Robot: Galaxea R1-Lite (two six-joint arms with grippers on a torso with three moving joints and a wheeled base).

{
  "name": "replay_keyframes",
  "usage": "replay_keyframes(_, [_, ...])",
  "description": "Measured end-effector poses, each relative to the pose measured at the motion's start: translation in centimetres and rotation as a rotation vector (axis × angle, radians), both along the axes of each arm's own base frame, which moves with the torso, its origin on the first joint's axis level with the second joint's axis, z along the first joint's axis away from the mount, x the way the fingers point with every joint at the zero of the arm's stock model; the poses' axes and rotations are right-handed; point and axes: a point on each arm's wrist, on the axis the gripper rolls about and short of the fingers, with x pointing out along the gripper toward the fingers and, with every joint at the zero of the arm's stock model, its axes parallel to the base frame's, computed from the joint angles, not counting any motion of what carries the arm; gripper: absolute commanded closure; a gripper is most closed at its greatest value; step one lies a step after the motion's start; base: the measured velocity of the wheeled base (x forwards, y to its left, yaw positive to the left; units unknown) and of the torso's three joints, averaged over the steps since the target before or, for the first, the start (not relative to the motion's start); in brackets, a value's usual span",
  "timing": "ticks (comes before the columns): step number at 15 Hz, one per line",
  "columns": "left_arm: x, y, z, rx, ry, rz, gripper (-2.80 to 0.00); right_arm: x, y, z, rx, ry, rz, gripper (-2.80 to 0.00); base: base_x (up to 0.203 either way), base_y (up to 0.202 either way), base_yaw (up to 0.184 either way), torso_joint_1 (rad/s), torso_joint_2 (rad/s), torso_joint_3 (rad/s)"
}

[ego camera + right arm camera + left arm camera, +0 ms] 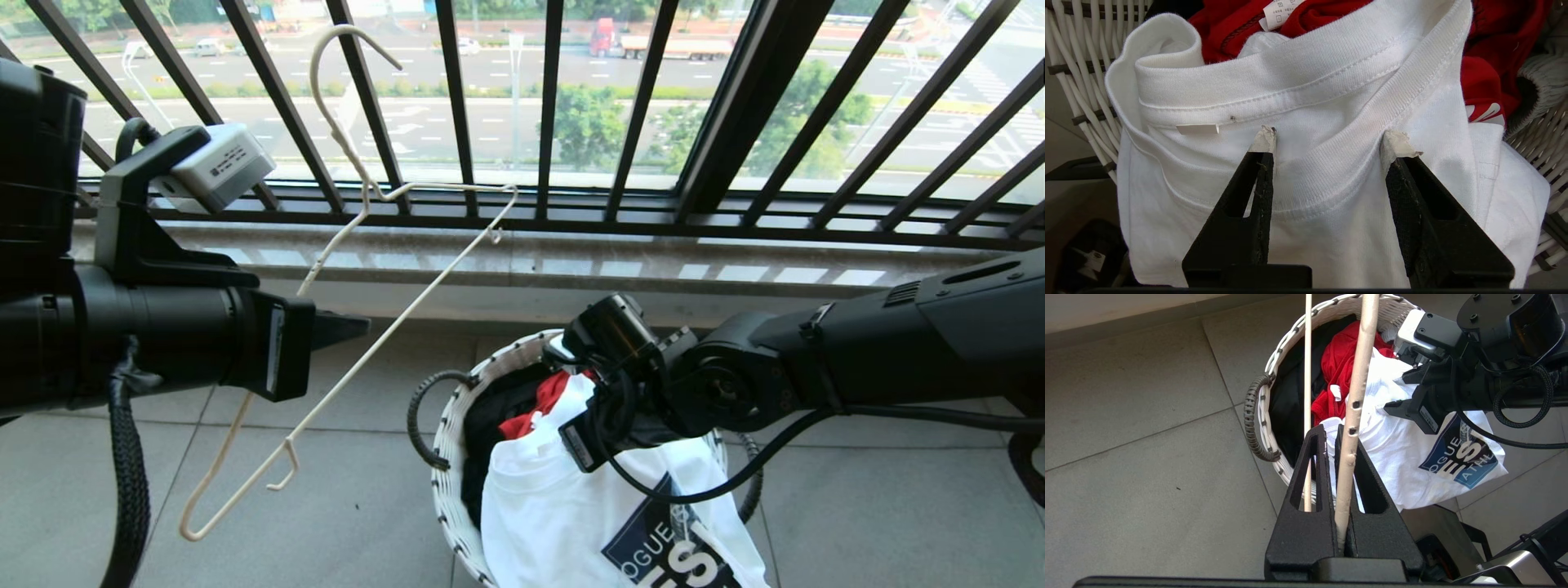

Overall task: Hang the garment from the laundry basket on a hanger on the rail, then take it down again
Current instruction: Pick up clothes from the basket

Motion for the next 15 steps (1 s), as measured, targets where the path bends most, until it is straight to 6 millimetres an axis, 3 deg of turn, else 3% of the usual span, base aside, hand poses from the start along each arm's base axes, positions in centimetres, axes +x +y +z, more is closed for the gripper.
replay_keyframes(3, [0.0,0.0,0.0,0.000,-0.002,0.000,0.00,-0.2,0.0,0.6,0.010,-0.014,0.006,0.00,0.000,0.000,0.000,0.000,0.00,0.000])
replay_keyframes(10, [-0.3,0.2,0.2,0.012,-0.018,-0.007,0.00,-2.8,1.2,3.3,0.047,-0.073,0.062,0.00,0.000,0.000,0.000,0.000,0.00,0.000])
replay_keyframes(15, [-0.4,0.2,0.2,0.011,-0.020,-0.009,0.00,-4.9,3.3,4.8,0.097,-0.118,0.141,0.00,0.000,0.000,0.000,0.000,0.00,0.000])
